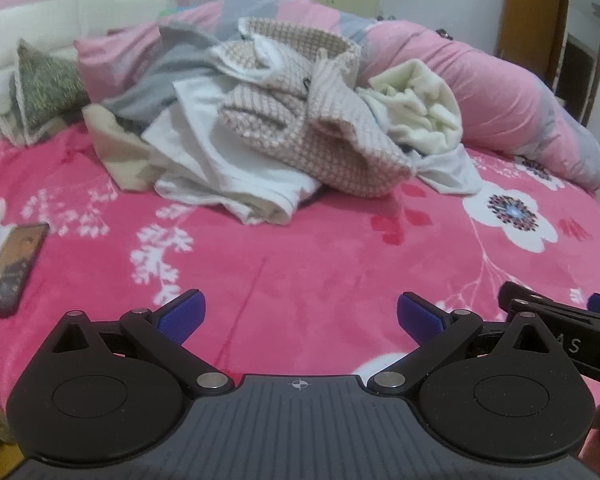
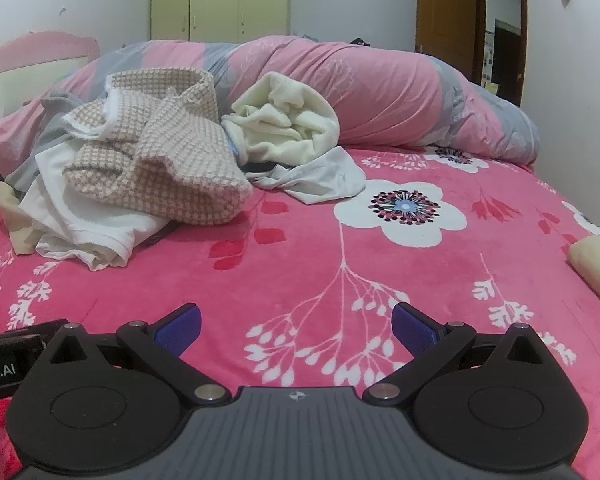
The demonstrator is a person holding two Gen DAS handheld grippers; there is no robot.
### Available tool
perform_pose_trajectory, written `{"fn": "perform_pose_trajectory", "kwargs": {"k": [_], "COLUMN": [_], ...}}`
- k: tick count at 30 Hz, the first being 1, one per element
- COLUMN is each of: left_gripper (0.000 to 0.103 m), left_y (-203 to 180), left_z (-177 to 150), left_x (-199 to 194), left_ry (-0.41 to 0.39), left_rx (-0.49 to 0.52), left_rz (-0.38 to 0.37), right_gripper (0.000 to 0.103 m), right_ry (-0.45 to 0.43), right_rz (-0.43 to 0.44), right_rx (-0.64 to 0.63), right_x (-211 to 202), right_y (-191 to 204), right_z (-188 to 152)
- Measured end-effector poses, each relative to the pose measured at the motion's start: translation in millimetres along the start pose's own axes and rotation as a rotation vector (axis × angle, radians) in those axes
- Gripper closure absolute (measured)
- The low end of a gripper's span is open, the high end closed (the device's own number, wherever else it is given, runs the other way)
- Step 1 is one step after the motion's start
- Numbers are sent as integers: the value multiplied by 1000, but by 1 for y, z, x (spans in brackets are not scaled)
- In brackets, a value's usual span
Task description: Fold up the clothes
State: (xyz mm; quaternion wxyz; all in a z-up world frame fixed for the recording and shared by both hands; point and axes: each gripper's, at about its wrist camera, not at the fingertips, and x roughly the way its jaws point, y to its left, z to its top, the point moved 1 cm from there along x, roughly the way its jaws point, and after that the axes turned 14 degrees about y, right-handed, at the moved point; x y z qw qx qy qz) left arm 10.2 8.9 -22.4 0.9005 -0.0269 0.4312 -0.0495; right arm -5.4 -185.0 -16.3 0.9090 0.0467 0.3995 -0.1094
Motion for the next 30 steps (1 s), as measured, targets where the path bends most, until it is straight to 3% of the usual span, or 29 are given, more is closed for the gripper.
{"fn": "perform_pose_trajectory", "kwargs": {"k": [4,8,30], "left_gripper": [0,0,0], "left_y": [-1,1,-13], "left_z": [3,4,9], "left_x": [-3,-3,1], "left_ry": [-30,-35,-79], "left_rx": [-12,-43,9], "left_rz": [52,28,40], "right_gripper": [0,0,0], "right_ry": [2,5,10], "right_rz": [3,8,19], "right_rx": [5,5,9], "right_x": [1,3,16], "right_y": [-1,-1,-5], "right_z": [0,0,13]}}
